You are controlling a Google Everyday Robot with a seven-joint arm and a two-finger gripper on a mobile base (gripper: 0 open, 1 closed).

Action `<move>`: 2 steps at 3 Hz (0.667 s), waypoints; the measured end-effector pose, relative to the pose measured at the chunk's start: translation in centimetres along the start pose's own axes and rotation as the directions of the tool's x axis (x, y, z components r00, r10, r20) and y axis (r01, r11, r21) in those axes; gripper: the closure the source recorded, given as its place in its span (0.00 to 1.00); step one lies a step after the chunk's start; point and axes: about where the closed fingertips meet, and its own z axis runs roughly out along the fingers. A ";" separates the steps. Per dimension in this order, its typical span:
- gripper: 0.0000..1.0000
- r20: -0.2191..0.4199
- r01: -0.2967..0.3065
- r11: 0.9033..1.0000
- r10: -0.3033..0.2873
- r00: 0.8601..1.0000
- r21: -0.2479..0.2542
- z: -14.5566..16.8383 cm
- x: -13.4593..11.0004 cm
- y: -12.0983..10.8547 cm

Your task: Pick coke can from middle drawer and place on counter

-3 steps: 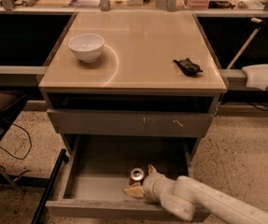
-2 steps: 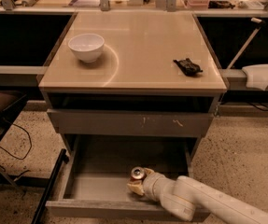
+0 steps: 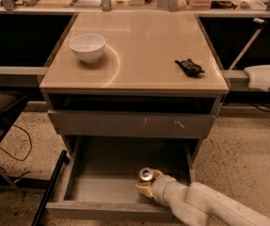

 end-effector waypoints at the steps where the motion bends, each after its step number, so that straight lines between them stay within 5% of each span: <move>1: 1.00 0.113 0.037 0.999 -0.036 0.993 -0.002 -8.4 -5.1 3.3; 2: 1.00 0.197 0.017 1.000 -0.016 0.980 -0.004 -15.8 -8.3 6.5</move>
Offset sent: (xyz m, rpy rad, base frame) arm -0.1855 -0.1980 0.3671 -0.0563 -0.4157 -0.2770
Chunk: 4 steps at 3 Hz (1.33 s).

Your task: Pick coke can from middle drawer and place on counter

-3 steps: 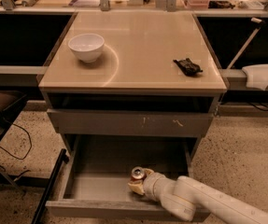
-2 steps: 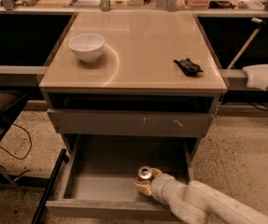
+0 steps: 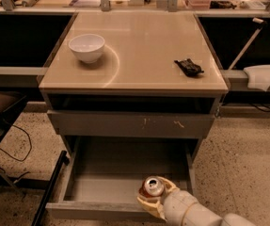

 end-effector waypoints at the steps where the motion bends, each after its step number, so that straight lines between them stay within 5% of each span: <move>1: 1.00 0.077 -0.083 0.991 0.075 0.994 0.105 -6.8 -4.0 -1.9; 2: 1.00 0.099 -0.067 0.985 0.051 0.994 0.157 -10.1 -5.6 -2.4; 3: 1.00 0.099 -0.067 0.985 0.051 0.994 0.157 -10.1 -5.6 -2.4; 4: 1.00 0.131 0.019 0.983 -0.044 0.990 0.183 -10.2 -9.6 -3.7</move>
Offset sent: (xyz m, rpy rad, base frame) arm -0.0169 -0.0317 0.0525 0.0598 -0.0271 -0.0995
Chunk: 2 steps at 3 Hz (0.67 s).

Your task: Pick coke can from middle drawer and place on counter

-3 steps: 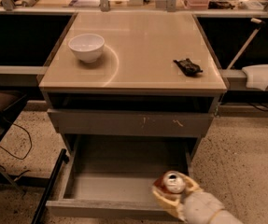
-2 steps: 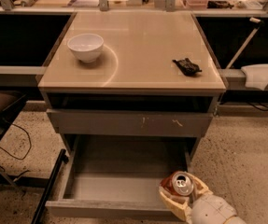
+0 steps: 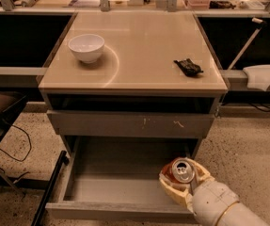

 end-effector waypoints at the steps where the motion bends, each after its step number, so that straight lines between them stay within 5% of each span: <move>1: 1.00 0.106 0.089 0.996 -0.089 0.990 0.013 1.6 -10.3 -1.6; 2: 1.00 0.181 0.188 0.977 -0.203 0.962 0.099 2.3 -23.6 -2.3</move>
Offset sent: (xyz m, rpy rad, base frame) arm 0.1222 0.0960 0.4086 -0.1731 -0.4795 -0.0427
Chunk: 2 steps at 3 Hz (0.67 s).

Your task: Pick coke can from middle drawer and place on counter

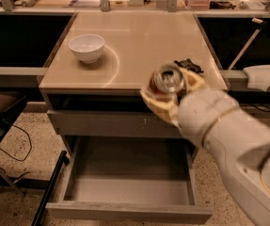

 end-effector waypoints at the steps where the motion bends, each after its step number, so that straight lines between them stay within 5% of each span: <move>1: 1.00 0.038 0.066 0.997 -0.067 0.997 0.033 0.6 -5.1 -1.1; 2: 1.00 0.039 0.064 0.997 -0.065 0.997 0.032 0.6 -5.0 -1.1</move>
Offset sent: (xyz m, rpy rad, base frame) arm 0.0067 0.0100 0.0514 -0.0387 -0.0739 -0.0130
